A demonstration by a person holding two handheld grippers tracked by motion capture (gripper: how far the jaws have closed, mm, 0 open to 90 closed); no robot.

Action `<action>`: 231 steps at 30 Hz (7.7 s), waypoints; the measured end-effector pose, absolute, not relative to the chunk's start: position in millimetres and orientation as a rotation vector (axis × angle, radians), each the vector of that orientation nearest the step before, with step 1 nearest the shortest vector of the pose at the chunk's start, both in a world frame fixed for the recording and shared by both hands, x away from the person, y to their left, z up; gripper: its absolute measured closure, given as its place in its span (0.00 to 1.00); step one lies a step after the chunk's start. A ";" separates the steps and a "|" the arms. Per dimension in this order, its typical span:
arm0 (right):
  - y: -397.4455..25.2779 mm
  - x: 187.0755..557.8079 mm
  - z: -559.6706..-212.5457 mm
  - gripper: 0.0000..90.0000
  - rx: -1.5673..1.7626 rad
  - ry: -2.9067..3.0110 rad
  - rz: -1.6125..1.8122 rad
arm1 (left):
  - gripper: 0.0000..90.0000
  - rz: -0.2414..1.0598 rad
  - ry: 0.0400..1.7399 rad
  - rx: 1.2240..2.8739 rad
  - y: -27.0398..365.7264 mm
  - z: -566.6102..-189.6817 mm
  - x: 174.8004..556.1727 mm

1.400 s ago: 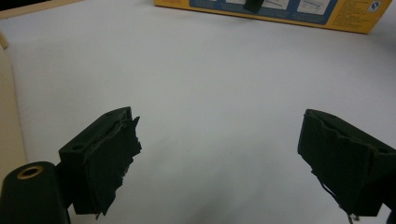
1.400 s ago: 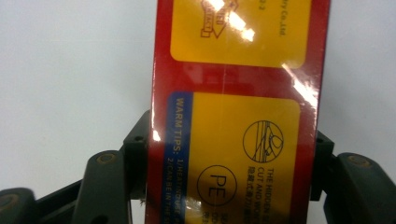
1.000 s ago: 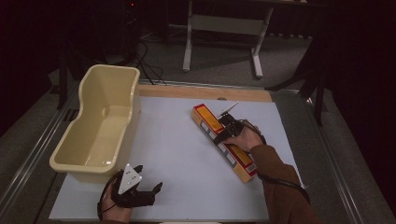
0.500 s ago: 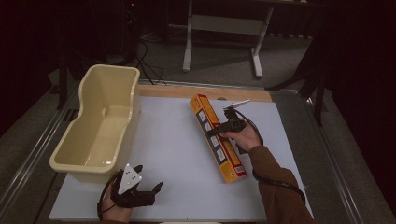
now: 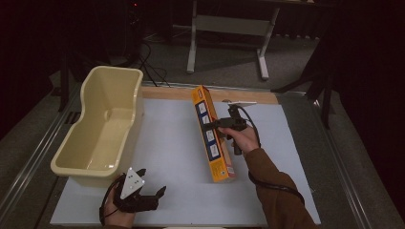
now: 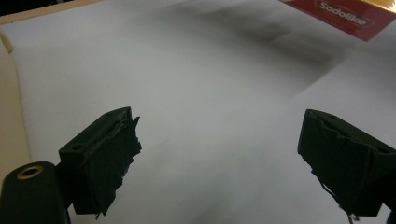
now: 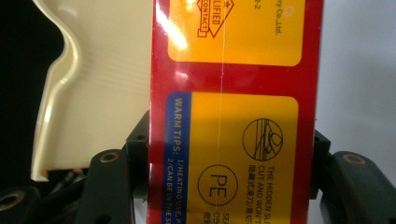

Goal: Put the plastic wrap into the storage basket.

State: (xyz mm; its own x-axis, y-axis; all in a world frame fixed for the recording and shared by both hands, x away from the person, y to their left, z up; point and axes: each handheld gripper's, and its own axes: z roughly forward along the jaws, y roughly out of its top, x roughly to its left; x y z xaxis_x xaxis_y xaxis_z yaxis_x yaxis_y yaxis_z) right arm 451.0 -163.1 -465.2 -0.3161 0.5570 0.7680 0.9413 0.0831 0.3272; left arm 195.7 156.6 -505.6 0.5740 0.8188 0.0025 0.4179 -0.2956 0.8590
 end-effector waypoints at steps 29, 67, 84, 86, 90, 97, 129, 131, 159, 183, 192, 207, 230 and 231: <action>-137.6 450.9 -404.4 0.45 -1.478 -1.658 -1.422 | 0.13 0.579 0.989 1.908 157.5 -504.1 194.1; -62.5 444.2 -348.0 0.45 -1.380 -1.593 -1.557 | 0.13 0.581 0.988 1.885 158.2 -503.4 192.6; -24.6 439.8 -342.9 0.45 -1.380 -1.585 -1.570 | 0.13 0.573 0.978 1.868 158.0 -503.6 191.9; -18.5 438.9 -342.1 0.45 -1.378 -1.587 -1.574 | 0.13 0.573 0.977 1.865 158.2 -503.4 191.6; -5.2 437.5 -342.2 0.45 -1.373 -1.572 -1.582 | 0.13 0.574 0.983 1.858 159.7 -503.5 191.4; 21.4 432.1 -341.7 0.45 -1.358 -1.590 -1.558 | 0.13 0.579 0.986 1.858 158.7 -504.3 190.7; 95.9 421.3 -370.7 0.45 -1.453 -1.598 -1.517 | 0.13 0.613 0.972 1.854 159.6 -503.1 185.7; 100.1 420.6 -373.0 0.45 -1.459 -1.590 -1.518 | 0.13 0.612 0.977 1.847 160.4 -503.3 185.6; 128.9 412.3 -397.5 0.44 -1.518 -1.639 -1.404 | 0.13 0.619 0.998 1.828 166.9 -502.0 185.9; 131.6 412.0 -395.7 0.37 -1.579 -1.844 -1.267 | 0.13 0.617 1.004 1.819 167.6 -501.7 186.3; 125.0 405.2 -376.0 0.43 -1.479 -1.884 -1.333 | 0.13 0.621 1.004 1.825 166.8 -501.9 186.4; 92.3 399.6 -373.9 0.42 -1.346 -2.095 -1.388 | 0.13 0.627 0.999 1.834 164.9 -502.0 186.4; -2.8 383.1 -386.8 0.36 -1.175 -2.538 -1.449 | 0.13 0.624 0.993 1.849 161.1 -502.4 188.1; -8.0 382.5 -388.0 0.35 -1.170 -2.557 -1.446 | 0.13 0.624 0.994 1.850 161.1 -502.5 188.2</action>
State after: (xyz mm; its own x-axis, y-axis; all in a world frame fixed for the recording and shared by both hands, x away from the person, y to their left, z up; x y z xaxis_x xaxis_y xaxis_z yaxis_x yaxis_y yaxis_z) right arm 382.5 -8.0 -388.0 -0.7261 0.6078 0.3216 0.5888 0.3080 0.7473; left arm 188.2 161.1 -502.5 0.5464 0.8374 0.0112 0.3736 -0.2556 0.8917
